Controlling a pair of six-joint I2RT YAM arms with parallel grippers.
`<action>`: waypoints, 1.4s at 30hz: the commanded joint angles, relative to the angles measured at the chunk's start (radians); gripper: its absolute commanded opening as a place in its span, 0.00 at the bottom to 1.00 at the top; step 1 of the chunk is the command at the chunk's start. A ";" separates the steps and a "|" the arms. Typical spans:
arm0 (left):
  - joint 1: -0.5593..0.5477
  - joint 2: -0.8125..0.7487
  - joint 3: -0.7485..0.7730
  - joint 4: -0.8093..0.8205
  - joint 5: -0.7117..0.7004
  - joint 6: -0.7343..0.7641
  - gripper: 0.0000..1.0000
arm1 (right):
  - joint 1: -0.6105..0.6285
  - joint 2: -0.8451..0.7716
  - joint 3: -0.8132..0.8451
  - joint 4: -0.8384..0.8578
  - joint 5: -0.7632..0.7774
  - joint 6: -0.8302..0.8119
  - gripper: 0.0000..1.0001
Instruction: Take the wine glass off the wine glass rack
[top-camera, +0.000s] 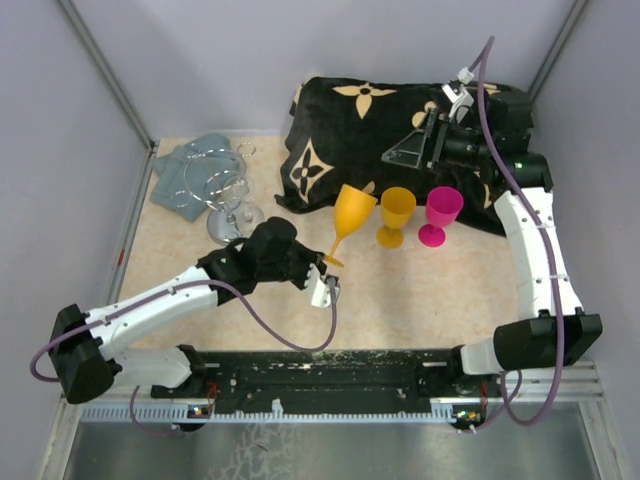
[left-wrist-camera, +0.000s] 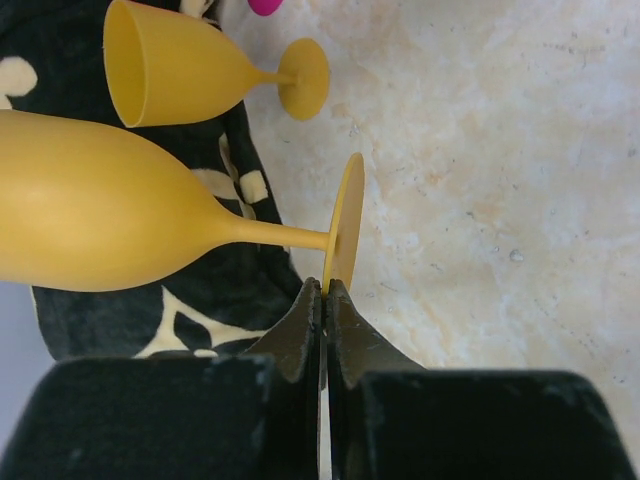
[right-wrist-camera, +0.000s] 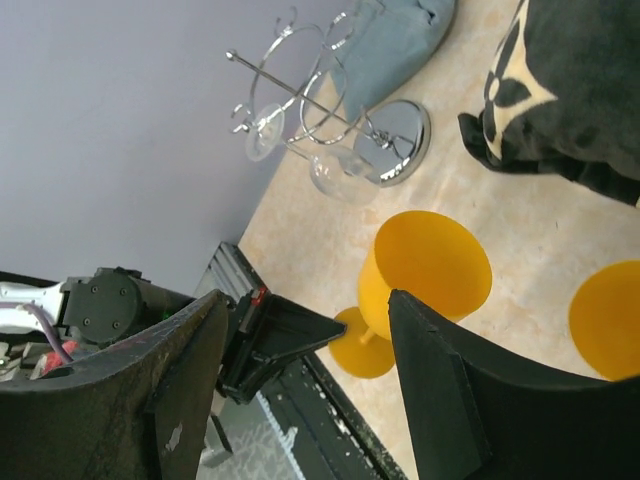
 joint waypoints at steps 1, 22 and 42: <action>-0.022 -0.043 -0.093 0.119 -0.043 0.229 0.00 | 0.033 0.025 0.034 -0.102 0.034 -0.120 0.66; -0.043 -0.051 -0.170 0.233 -0.073 0.316 0.00 | 0.233 0.206 0.197 -0.446 0.244 -0.348 0.66; -0.064 -0.029 -0.252 0.712 -0.252 0.118 0.83 | 0.227 0.158 0.304 -0.422 0.306 -0.288 0.00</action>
